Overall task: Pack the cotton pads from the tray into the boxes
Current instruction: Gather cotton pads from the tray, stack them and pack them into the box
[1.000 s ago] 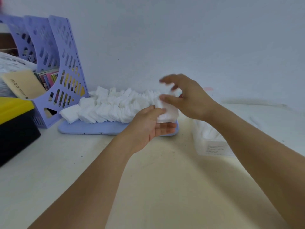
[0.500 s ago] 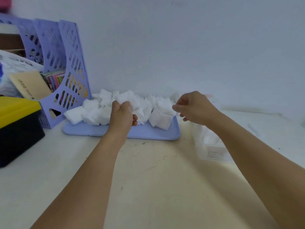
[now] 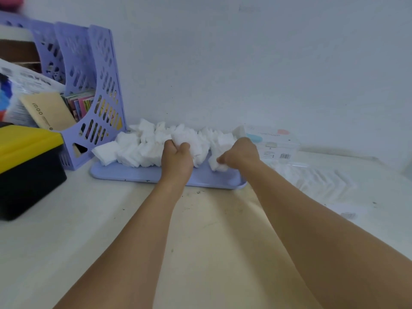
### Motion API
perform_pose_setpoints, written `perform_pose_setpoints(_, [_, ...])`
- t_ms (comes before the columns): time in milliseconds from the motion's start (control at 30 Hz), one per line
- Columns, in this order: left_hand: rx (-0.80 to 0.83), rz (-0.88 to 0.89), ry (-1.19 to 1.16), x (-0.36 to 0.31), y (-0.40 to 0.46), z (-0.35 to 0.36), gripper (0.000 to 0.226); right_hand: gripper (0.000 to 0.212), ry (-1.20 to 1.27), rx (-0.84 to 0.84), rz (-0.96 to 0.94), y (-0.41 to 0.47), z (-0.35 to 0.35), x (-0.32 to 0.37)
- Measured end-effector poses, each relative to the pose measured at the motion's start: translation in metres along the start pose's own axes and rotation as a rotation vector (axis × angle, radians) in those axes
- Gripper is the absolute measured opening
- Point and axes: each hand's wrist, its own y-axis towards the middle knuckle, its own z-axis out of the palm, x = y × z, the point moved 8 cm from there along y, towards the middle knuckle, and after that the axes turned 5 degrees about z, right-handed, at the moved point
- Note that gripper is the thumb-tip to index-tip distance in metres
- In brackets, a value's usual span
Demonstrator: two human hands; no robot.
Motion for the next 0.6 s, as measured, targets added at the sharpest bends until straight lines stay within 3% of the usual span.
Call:
perform_pose_setpoints(167, [-0.021, 0.078, 0.09, -0.002, -0.003, 0.002, 0.019, 0.017, 0.162, -0.175, -0.34, -0.031, -0.083, 0.032])
perform_pose_setpoints(233, [0.042, 0.075, 0.112, 0.001, -0.006, 0.012, 0.025, 0.011, 0.321, -0.057, -0.369, -0.032, -0.09, 0.028])
perform_pose_setpoints(333, [0.114, 0.024, 0.074, 0.005, -0.01, 0.022, 0.027, 0.017, 0.424, 0.255, -0.359, -0.028, -0.074, 0.016])
perform_pose_setpoints(433, [0.196, -0.009, -0.031, 0.005, -0.011, 0.03, 0.011, 0.021, 0.484, 0.559, -0.415, -0.033, -0.07, 0.013])
perform_pose_setpoints(533, [0.333, -0.033, -0.136, -0.004, -0.022, 0.047, 0.007, 0.026, 0.292, 0.689, -0.515, -0.045, -0.074, 0.014])
perform_pose_setpoints(600, [0.399, -0.036, -0.188, -0.01, -0.031, 0.055, 0.011, 0.037, 0.094, 0.674, -0.557, -0.05, -0.072, 0.015])
